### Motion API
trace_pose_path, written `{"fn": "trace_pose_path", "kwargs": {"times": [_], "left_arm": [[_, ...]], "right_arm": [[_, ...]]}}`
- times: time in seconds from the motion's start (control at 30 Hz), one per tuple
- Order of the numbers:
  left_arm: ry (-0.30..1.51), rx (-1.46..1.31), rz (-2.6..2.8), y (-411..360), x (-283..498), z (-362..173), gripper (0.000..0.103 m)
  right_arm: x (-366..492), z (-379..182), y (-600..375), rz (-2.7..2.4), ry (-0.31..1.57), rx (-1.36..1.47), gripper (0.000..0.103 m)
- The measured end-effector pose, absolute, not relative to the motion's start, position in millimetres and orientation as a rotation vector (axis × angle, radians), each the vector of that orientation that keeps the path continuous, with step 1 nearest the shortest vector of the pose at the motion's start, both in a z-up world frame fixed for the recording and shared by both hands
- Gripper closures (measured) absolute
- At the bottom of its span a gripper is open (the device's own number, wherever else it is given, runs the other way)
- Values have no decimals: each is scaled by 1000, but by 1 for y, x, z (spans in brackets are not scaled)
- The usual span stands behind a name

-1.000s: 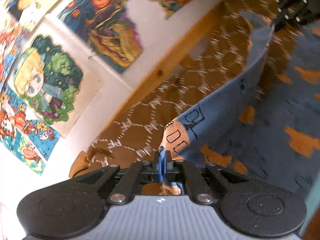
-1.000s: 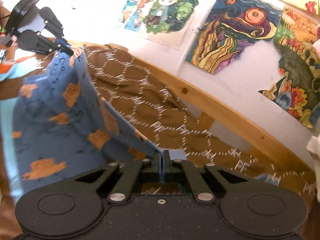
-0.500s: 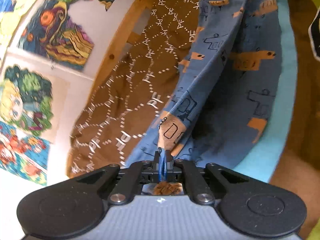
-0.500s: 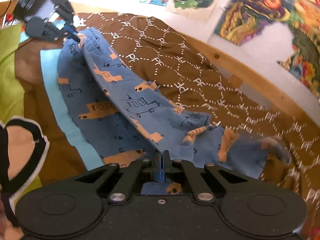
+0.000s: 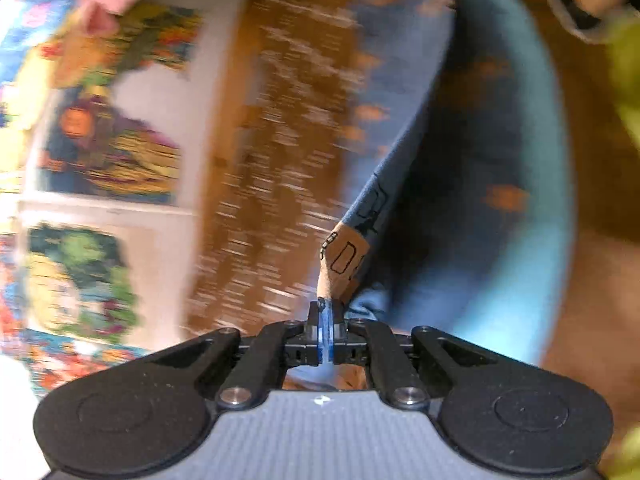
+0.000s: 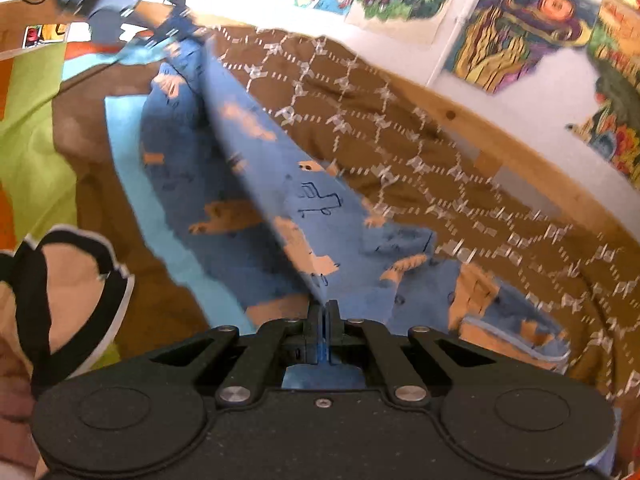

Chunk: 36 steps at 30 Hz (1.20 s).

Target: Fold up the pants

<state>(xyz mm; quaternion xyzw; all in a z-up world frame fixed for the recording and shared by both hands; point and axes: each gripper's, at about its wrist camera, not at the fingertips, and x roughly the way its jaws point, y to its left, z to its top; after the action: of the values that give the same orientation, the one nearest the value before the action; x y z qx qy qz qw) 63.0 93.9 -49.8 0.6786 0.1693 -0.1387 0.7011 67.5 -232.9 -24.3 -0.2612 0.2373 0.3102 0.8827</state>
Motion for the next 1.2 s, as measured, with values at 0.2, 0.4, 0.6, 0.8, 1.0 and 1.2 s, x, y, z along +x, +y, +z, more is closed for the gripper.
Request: {"fn": "trace_pose_path", "kwargs": {"times": [0.2, 0.4, 0.6, 0.8, 1.0, 1.2], "left_arm": [[459, 1345, -257, 96, 49, -55, 57], [636, 824, -90, 119, 64, -2, 35], [724, 252, 38, 154, 89, 33, 35], [887, 81, 110, 159, 124, 31, 80], [824, 264, 150, 130, 115, 46, 85], [744, 475, 161, 114, 125, 54, 85]], "right_arm": [[72, -26, -235, 655, 514, -531, 103], [75, -27, -237, 650, 523, -511, 103], [75, -27, -238, 651, 528, -493, 102], [73, -26, -239, 643, 509, -492, 102], [69, -28, -237, 646, 495, -512, 102], [67, -28, -236, 667, 495, -523, 103]]}}
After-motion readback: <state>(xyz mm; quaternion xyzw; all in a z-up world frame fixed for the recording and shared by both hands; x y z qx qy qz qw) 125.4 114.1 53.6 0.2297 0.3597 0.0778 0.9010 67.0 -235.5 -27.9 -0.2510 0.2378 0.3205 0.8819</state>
